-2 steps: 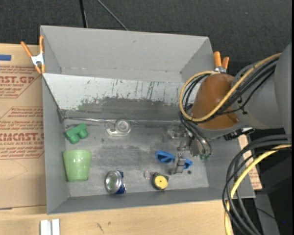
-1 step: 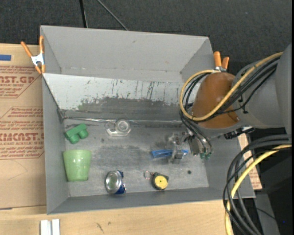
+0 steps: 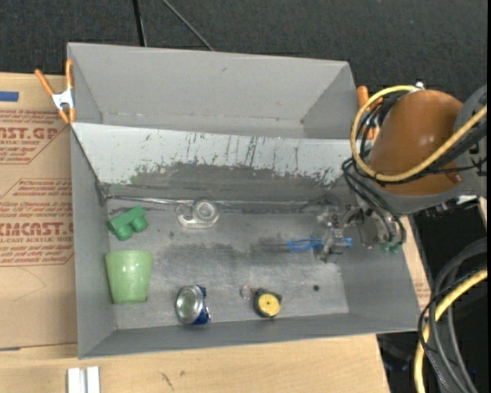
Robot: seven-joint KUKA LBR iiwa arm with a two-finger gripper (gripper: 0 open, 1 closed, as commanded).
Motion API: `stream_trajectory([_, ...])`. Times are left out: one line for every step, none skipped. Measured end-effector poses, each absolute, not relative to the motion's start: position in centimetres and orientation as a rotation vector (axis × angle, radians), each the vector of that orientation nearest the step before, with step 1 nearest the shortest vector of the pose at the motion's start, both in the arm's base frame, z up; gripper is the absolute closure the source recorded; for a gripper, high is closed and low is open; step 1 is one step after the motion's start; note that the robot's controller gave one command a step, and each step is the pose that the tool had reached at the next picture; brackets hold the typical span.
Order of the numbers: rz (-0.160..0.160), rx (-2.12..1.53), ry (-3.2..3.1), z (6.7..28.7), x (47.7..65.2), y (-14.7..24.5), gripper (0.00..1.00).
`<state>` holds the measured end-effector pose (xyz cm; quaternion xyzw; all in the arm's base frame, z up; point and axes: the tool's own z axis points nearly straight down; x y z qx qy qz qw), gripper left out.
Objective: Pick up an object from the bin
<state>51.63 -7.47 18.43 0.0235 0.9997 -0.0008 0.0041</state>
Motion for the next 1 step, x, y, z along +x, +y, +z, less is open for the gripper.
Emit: stream_trajectory([-0.002, 0.051, 3.132, 24.16, 51.91, -8.08, 1.00])
